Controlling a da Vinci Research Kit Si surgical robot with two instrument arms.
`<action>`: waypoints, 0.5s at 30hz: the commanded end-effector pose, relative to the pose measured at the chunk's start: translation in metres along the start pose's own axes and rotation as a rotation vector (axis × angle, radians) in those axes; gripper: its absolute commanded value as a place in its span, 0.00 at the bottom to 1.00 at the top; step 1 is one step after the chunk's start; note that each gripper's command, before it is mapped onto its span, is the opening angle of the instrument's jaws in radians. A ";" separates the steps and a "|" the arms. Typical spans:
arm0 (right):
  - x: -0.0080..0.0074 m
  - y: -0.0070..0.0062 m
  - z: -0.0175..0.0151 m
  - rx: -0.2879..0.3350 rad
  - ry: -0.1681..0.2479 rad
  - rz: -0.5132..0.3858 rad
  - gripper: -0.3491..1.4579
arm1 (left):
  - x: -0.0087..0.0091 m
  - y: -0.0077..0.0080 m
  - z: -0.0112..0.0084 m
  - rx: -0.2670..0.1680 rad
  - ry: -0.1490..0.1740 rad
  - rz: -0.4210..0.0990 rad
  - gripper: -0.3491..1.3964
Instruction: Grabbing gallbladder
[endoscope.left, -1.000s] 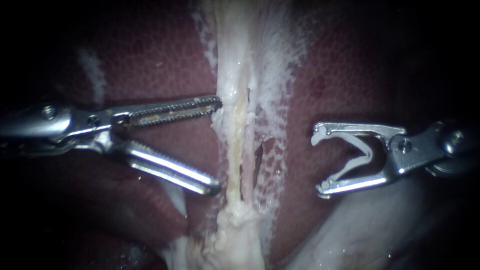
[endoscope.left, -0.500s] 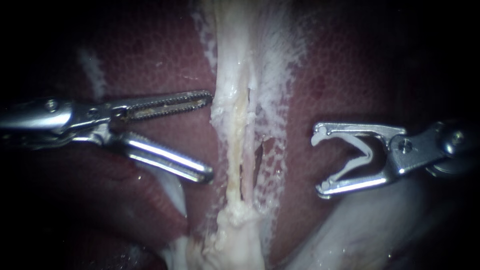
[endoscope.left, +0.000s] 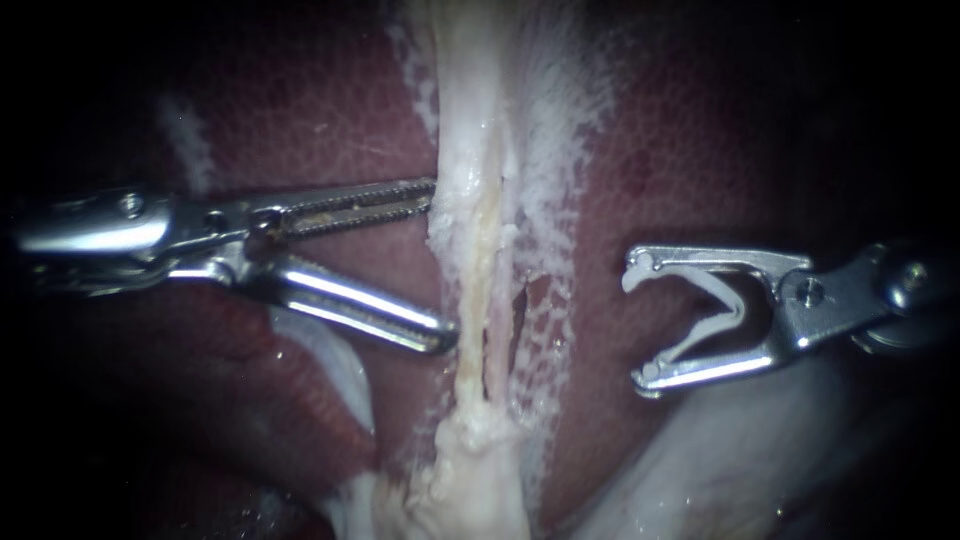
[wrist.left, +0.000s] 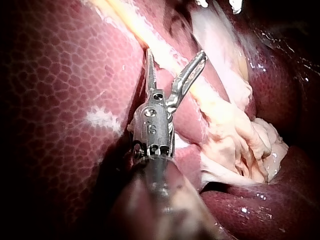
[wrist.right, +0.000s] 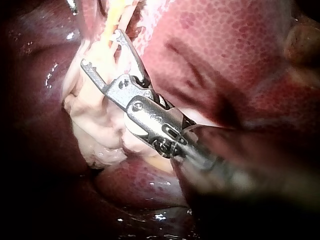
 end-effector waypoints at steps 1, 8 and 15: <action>0.0000 0.0000 0.0000 -0.001 0.000 0.000 0.52 | 0.0002 0.0004 0.0000 -0.006 0.000 0.002 0.58; 0.0000 0.0000 0.0000 -0.001 0.000 0.000 0.52 | 0.0010 0.0018 -0.0003 -0.031 0.016 -0.006 0.39; 0.0000 0.0000 0.0000 -0.001 0.000 0.000 0.52 | 0.0013 0.0024 -0.0006 -0.053 0.057 -0.037 0.00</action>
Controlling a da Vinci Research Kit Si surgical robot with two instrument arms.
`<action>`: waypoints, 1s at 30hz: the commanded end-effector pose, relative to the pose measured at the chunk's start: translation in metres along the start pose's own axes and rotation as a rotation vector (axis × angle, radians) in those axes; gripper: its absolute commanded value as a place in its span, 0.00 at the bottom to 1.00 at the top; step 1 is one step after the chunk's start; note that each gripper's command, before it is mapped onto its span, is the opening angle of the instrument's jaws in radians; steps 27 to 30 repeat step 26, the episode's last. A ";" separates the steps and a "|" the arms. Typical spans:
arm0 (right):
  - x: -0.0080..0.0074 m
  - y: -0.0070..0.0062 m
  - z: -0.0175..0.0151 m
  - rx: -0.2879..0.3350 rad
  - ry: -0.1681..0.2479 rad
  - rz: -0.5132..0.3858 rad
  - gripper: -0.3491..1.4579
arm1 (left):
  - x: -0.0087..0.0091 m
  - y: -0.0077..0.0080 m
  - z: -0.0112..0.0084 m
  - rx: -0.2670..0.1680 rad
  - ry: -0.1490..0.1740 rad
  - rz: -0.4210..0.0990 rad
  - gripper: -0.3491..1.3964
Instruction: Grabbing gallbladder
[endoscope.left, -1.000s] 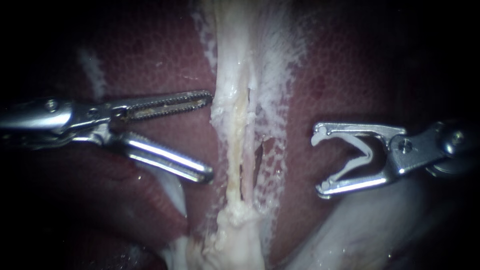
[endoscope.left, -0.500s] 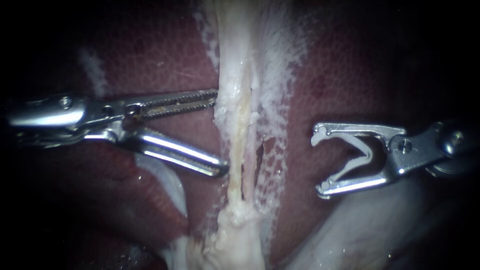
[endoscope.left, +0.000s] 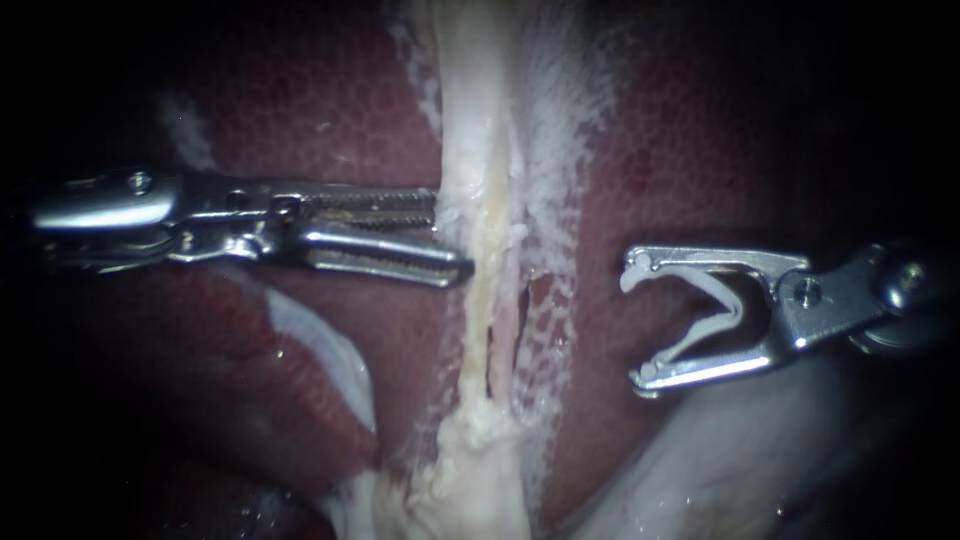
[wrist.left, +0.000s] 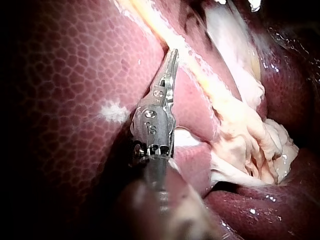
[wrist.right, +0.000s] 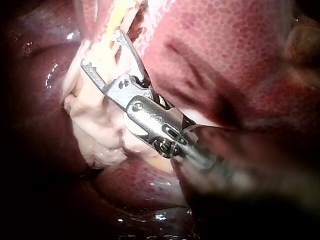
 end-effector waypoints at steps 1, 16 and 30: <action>0.0000 0.0000 0.0000 0.000 0.000 0.000 0.52 | -0.0001 -0.0001 -0.0002 0.000 0.009 -0.013 0.00; 0.0000 0.0000 -0.0001 0.000 0.000 0.000 0.52 | -0.0001 -0.0007 -0.0009 -0.020 0.036 -0.065 0.00; 0.0000 0.0000 -0.0001 0.000 0.000 0.000 0.52 | -0.0001 -0.0011 -0.0009 -0.024 0.035 -0.066 0.00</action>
